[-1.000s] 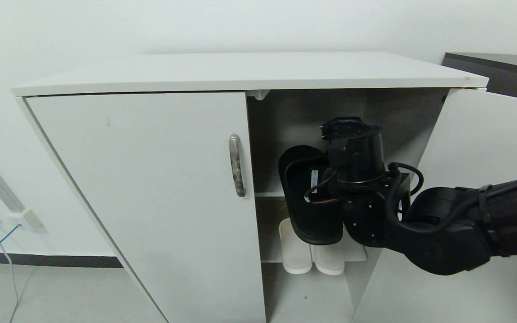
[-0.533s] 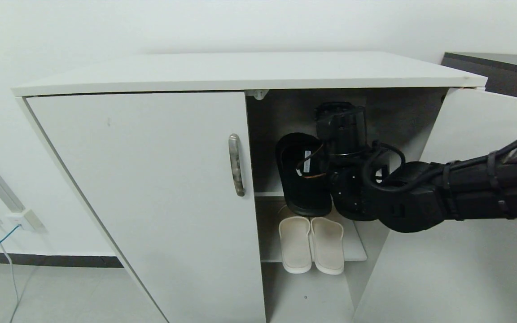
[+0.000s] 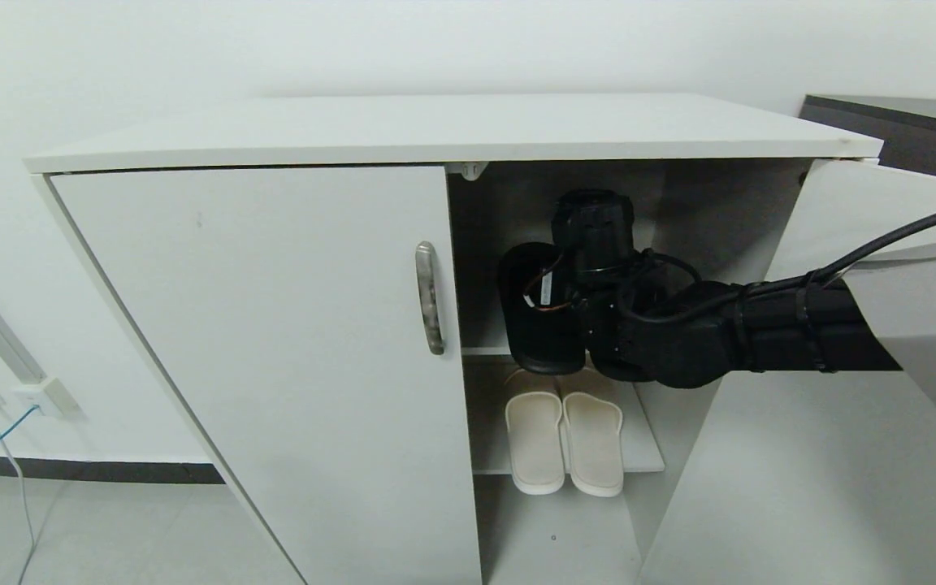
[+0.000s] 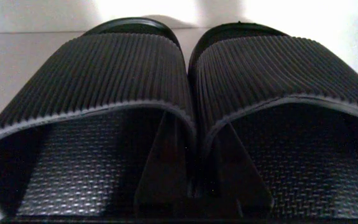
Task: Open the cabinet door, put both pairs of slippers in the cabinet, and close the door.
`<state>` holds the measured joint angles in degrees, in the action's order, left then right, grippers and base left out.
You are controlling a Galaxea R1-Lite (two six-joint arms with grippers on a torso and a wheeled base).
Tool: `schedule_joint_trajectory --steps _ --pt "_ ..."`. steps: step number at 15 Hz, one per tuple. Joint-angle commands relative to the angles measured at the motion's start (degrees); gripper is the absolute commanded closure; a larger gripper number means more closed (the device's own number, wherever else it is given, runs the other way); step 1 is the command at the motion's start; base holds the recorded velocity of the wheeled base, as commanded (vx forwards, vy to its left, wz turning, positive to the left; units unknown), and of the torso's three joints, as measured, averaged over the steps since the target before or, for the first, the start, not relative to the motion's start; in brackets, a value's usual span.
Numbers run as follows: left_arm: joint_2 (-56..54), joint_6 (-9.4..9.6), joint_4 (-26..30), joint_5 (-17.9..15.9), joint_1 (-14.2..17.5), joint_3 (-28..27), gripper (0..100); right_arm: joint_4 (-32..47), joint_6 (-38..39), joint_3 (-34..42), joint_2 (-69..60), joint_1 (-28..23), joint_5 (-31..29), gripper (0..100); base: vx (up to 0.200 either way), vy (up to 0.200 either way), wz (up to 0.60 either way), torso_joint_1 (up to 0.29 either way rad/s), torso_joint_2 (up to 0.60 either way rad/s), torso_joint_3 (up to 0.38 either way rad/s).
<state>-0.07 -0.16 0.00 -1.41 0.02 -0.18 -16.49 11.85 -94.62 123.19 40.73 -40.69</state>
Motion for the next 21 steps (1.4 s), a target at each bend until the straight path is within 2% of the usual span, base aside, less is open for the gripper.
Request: schedule_joint_trajectory --steps 1,3,4,9,13,21 --pt "0.1 -0.02 0.0 0.0 0.1 0.0 100 0.0 0.1 -0.1 0.7 -0.1 -0.1 100 0.0 0.0 0.0 0.0 0.0 0.0" --pt "0.1 -0.02 -0.1 0.0 0.1 0.0 100 0.0 0.2 0.0 0.7 -0.1 -0.1 100 0.0 0.0 0.0 0.0 0.0 0.0" --pt "0.1 -0.02 0.0 0.0 0.1 0.0 100 0.0 0.2 0.0 0.7 -0.1 -0.1 0 0.0 0.0 0.0 0.0 0.0 0.0" --pt "0.1 -0.02 0.0 0.0 0.1 0.0 100 0.0 0.5 2.5 -1.6 0.4 -0.1 0 0.0 0.0 0.0 0.0 0.0 0.0" --pt "0.1 -0.02 0.0 0.0 0.1 0.0 100 -0.5 1.5 9.2 -7.2 2.2 -0.2 0 0.0 0.0 0.0 0.0 0.0 0.0" --pt "0.1 0.07 0.0 0.0 0.1 0.0 100 -5.7 1.9 31.0 -23.0 10.2 -0.9 0 0.0 0.0 0.0 0.0 0.0 0.0"
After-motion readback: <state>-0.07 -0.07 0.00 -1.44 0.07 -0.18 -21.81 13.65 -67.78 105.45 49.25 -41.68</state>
